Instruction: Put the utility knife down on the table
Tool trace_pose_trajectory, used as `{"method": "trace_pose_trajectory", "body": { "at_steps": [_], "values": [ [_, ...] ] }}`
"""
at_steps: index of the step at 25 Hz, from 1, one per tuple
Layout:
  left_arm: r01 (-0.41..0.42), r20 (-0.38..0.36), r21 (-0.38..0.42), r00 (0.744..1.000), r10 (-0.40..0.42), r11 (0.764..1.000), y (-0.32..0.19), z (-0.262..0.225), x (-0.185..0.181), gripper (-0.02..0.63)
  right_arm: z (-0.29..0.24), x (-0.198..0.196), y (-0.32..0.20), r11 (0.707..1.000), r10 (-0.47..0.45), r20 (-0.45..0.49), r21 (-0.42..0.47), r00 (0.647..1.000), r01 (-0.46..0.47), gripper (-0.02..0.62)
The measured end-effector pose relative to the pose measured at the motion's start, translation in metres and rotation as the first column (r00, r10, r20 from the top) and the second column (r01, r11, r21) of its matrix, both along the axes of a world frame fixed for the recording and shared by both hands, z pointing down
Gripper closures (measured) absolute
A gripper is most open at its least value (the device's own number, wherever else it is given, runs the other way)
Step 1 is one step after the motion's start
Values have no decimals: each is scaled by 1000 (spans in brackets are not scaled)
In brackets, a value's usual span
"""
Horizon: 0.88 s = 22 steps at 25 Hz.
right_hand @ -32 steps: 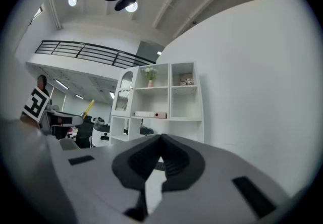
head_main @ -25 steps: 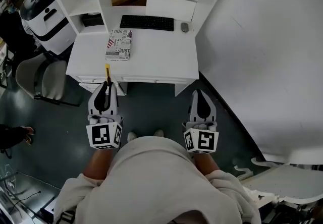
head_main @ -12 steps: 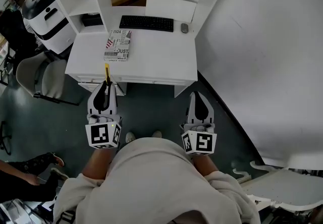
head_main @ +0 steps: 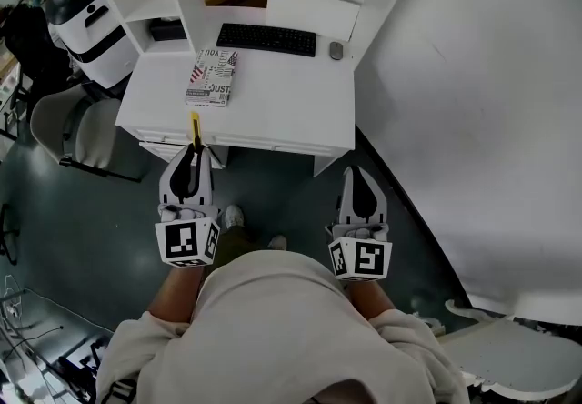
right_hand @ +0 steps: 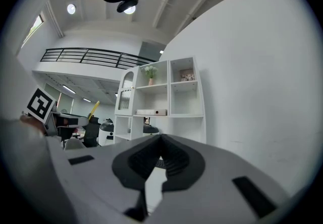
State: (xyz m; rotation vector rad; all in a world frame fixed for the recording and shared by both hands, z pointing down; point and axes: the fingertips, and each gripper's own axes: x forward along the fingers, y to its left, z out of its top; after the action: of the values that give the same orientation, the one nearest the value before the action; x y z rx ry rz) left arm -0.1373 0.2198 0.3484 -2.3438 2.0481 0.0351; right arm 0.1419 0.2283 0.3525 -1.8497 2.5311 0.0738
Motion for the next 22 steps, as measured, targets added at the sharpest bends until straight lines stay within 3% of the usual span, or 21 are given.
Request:
{"method": "trace_pose_trajectory", "body": {
  "at_steps": [11,22],
  "values": [
    [-18,-12,4,1000,18,1000,-68,10,-5,543,8,-4,-59,1000,22,-31,-13,999,-23,592],
    [-68,-38,3,997,68,998,-180,17,-26,543,0,-36,-166,998,59,-53,8,997,-59,592]
  ]
}}
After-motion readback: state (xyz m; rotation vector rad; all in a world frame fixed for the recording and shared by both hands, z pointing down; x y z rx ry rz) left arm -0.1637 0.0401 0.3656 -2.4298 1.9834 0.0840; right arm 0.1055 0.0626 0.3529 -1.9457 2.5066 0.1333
